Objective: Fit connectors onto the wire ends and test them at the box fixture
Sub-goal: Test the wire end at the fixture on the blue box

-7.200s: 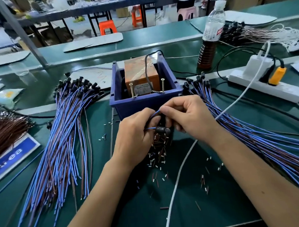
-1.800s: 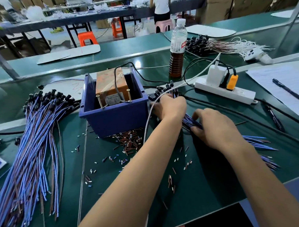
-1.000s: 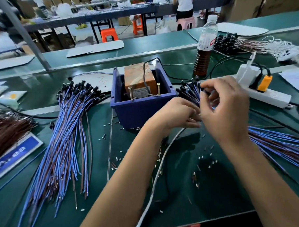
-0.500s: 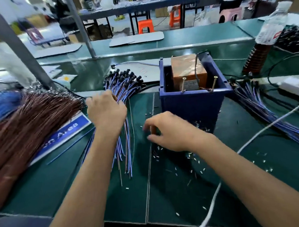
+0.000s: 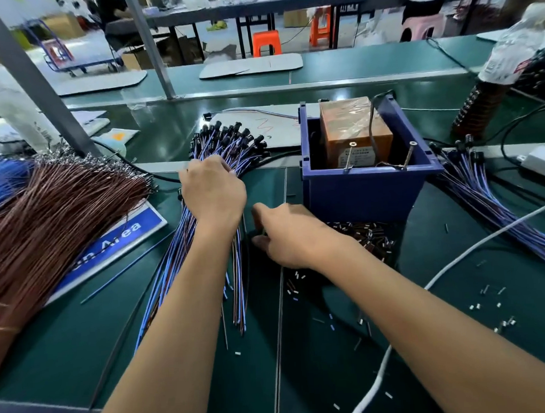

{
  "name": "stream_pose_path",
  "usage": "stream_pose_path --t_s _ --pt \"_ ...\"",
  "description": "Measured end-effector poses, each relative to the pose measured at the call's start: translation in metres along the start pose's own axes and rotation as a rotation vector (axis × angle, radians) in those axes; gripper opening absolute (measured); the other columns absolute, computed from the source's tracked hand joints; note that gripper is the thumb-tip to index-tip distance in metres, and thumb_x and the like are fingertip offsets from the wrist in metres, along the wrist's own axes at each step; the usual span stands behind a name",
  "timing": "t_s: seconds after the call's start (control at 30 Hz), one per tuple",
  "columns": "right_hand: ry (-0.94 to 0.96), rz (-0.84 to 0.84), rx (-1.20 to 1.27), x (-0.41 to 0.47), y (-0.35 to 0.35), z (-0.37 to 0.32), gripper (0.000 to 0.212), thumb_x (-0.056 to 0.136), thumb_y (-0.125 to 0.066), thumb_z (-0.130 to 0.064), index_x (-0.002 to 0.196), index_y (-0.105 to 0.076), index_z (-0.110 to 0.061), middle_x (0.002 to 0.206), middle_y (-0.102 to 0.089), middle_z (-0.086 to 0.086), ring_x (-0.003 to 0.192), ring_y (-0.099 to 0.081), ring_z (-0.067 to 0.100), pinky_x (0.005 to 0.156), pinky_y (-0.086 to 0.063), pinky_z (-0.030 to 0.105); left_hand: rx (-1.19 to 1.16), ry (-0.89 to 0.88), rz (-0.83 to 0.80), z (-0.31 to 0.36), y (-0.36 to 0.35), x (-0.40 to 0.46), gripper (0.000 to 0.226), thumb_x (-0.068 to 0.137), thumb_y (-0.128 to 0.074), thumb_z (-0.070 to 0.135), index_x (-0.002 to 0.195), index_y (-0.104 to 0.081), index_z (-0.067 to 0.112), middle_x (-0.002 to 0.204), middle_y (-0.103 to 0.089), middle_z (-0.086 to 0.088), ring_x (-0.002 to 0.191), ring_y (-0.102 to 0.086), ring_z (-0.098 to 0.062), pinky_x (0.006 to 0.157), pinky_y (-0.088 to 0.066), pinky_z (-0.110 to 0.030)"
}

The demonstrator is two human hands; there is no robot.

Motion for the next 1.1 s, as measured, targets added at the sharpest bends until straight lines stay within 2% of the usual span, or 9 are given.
stream_pose_path --t_s 0.2,0.4,0.57,0.67,0.73,0.8,0.93,1.0,1.1 --pt "0.035 0.057 0.112 -0.010 -0.004 0.006 0.029 0.103 -0.058 -0.038 0.117 -0.052 -0.014 0.095 -0.063 0.012 0.095 -0.061 0.039 0.070 -0.038 0.036 -0.227 0.212 -0.149 0.011 0.007 -0.001 0.023 0.089 -0.050 0.012 0.105 -0.065 0.006 0.101 -0.065 -0.011 0.093 -0.053 -0.034 0.075 -0.034 -0.033" --pt "0.021 0.088 0.202 -0.011 -0.004 0.012 0.021 0.102 -0.059 -0.033 0.114 -0.059 -0.016 0.106 -0.070 0.013 0.106 -0.061 0.036 0.075 -0.035 0.034 -0.688 0.350 -0.252 0.019 0.018 -0.006 0.023 0.062 -0.033 0.022 0.080 -0.045 0.014 0.091 -0.073 -0.016 0.093 -0.072 -0.039 0.086 -0.057 -0.052" --pt "-0.030 0.149 0.401 -0.013 -0.006 0.013 0.016 0.105 -0.056 -0.034 0.104 -0.060 -0.019 0.087 -0.063 0.003 0.081 -0.060 0.028 0.071 -0.042 0.031 -0.924 0.445 -0.142 0.018 0.023 -0.010 0.010 0.077 -0.039 0.017 0.082 -0.048 0.016 0.060 -0.070 -0.003 0.060 -0.049 -0.023 0.060 -0.034 -0.032" --pt "-0.073 0.135 0.679 -0.012 -0.009 0.005 0.018 0.108 -0.052 -0.033 0.102 -0.056 -0.017 0.080 -0.068 0.011 0.055 -0.065 0.027 0.051 -0.050 0.033 -0.882 0.418 -0.109 0.017 0.024 -0.008 0.017 0.081 -0.046 0.029 0.068 -0.045 0.018 0.060 -0.054 0.000 0.066 -0.043 -0.023 0.062 -0.032 -0.034" --pt "-0.096 0.094 0.845 -0.011 -0.011 -0.002 0.022 0.109 -0.049 -0.036 0.107 -0.055 -0.015 0.087 -0.071 0.017 0.056 -0.070 0.035 0.045 -0.052 0.034 -0.775 0.342 -0.092 0.016 0.023 -0.010 0.040 0.090 -0.057 0.043 0.060 -0.041 0.021 0.050 -0.044 0.009 0.056 -0.039 -0.020 0.059 -0.031 -0.034" --pt "-0.119 0.082 0.934 -0.009 -0.013 -0.008 0.025 0.109 -0.048 -0.039 0.108 -0.055 -0.015 0.089 -0.072 0.018 0.063 -0.072 0.041 0.049 -0.055 0.038 -0.722 0.306 -0.019 0.012 0.021 -0.010 0.049 0.094 -0.064 0.046 0.056 -0.044 0.022 0.042 -0.040 0.013 0.050 -0.036 -0.015 0.058 -0.033 -0.034" --pt "-0.137 0.109 0.960 -0.003 -0.016 -0.013 0.022 0.109 -0.049 -0.035 0.112 -0.055 -0.014 0.091 -0.070 0.015 0.063 -0.073 0.033 0.056 -0.059 0.044 -0.734 0.354 0.191 0.004 0.026 -0.003 0.031 0.095 -0.065 0.038 0.069 -0.064 0.021 0.069 -0.062 0.002 0.064 -0.053 -0.018 0.073 -0.055 -0.042" --pt "-0.155 0.112 0.970 0.000 -0.017 -0.015 0.020 0.108 -0.051 -0.032 0.115 -0.054 -0.013 0.087 -0.069 0.013 0.065 -0.074 0.034 0.060 -0.062 0.047 -0.687 0.357 0.235 0.001 0.032 0.000 0.028 0.095 -0.062 0.035 0.072 -0.064 0.021 0.074 -0.065 0.001 0.070 -0.059 -0.020 0.076 -0.054 -0.041" --pt "-0.209 0.090 1.044 0.005 -0.018 -0.019 0.018 0.107 -0.053 -0.028 0.116 -0.055 -0.012 0.084 -0.067 0.009 0.067 -0.074 0.036 0.068 -0.063 0.048 -0.370 0.285 0.217 -0.004 0.036 -0.002 0.021 0.097 -0.059 0.032 0.084 -0.069 0.018 0.090 -0.072 -0.005 0.089 -0.067 -0.029 0.074 -0.044 -0.031"
Point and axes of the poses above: each hand's wrist, its own x-axis towards the middle knuckle, its own y-axis out of the back of the hand, z = x × y, the point moved 1 cm from there along x, towards the middle knuckle
